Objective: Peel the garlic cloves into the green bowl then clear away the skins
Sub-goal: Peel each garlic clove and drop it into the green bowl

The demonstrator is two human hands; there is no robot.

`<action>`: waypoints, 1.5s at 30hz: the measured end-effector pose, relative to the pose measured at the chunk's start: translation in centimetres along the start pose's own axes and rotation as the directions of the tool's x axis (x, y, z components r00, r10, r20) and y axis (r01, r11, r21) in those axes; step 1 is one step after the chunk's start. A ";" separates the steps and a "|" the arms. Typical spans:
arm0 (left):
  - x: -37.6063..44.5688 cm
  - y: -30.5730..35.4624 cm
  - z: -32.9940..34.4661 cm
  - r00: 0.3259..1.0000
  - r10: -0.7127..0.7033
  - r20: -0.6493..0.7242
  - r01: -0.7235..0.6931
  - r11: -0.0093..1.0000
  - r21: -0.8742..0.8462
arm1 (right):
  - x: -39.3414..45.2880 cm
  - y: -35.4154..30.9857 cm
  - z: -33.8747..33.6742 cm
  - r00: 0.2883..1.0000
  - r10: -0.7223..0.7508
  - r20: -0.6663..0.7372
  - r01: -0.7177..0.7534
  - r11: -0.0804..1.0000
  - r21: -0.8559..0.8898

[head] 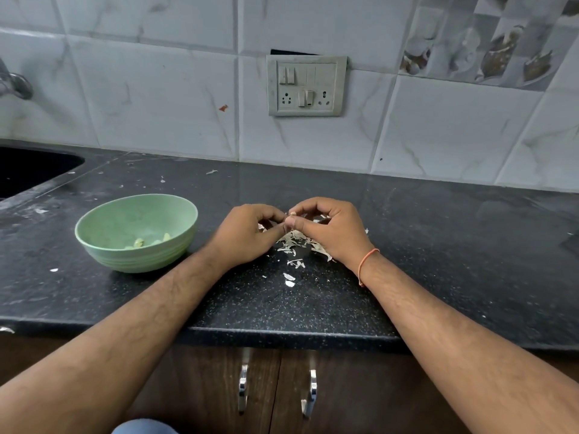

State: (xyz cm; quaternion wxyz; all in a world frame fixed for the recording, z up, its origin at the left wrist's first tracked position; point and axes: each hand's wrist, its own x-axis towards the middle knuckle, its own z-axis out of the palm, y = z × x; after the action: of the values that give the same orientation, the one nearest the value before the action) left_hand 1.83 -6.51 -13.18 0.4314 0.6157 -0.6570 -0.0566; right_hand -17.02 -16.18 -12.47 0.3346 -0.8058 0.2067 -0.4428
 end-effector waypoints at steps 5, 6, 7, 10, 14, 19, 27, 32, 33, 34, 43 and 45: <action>-0.2 0.1 -0.2 0.997 -0.021 -0.068 0.022 1.000 0.013 | -0.2 0.0 -0.1 0.997 0.071 0.004 -0.071 0.997 -0.012; -0.3 0.3 -0.2 0.996 -0.015 -0.083 0.014 1.000 -0.004 | -0.3 -0.1 -0.1 0.998 0.062 0.010 -0.061 0.997 -0.047; -0.4 0.4 -0.3 0.996 -0.006 -0.093 0.004 1.000 -0.017 | -0.4 -0.1 -0.2 0.999 0.047 0.015 -0.046 0.995 -0.087; -0.5 0.5 -0.4 0.996 0.005 -0.094 -0.009 0.999 -0.044 | -0.6 -0.3 -0.2 0.999 0.005 0.051 0.002 0.990 -0.140; -0.5 0.6 -0.4 0.993 0.013 -0.116 -0.020 0.998 -0.056 | -0.9 -0.8 -0.1 0.995 0.095 0.037 -0.091 0.991 -0.097; -0.6 0.6 -0.4 0.989 0.027 -0.148 -0.037 0.997 -0.067 | -1.2 -1.1 -0.2 0.991 0.128 0.025 -0.126 0.991 -0.054; -0.2 0.3 -0.3 0.975 0.025 -0.223 -0.052 0.992 -0.118 | -1.0 -1.2 0.1 0.971 0.224 0.083 -0.236 0.952 0.197; 0.0 0.1 -0.3 0.973 0.033 -0.227 -0.064 0.989 -0.131 | -0.9 -1.2 0.1 0.962 0.250 0.110 -0.269 0.936 0.227; 0.0 0.1 -0.3 0.975 0.031 -0.218 -0.062 0.988 -0.139 | -0.9 -1.2 0.1 0.960 0.256 0.113 -0.276 0.933 0.232; 0.0 0.1 -0.3 0.977 0.032 -0.211 -0.063 0.987 -0.144 | -0.9 -1.3 0.0 0.959 0.261 0.114 -0.281 0.929 0.239; -0.1 0.2 -0.4 0.981 0.053 -0.184 -0.079 0.988 -0.133 | -1.0 -1.4 0.0 0.960 0.261 0.107 -0.279 0.931 0.234; -0.2 0.2 -0.4 0.981 0.057 -0.185 -0.080 0.989 -0.123 | -1.0 -1.4 0.0 0.960 0.258 0.104 -0.275 0.937 0.215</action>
State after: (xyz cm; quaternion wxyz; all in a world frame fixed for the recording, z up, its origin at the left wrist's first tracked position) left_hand 1.90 -6.08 -12.86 0.5302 0.5659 -0.6307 -0.0280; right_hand -17.50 -14.62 -12.03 0.4892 -0.7424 0.2493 -0.3838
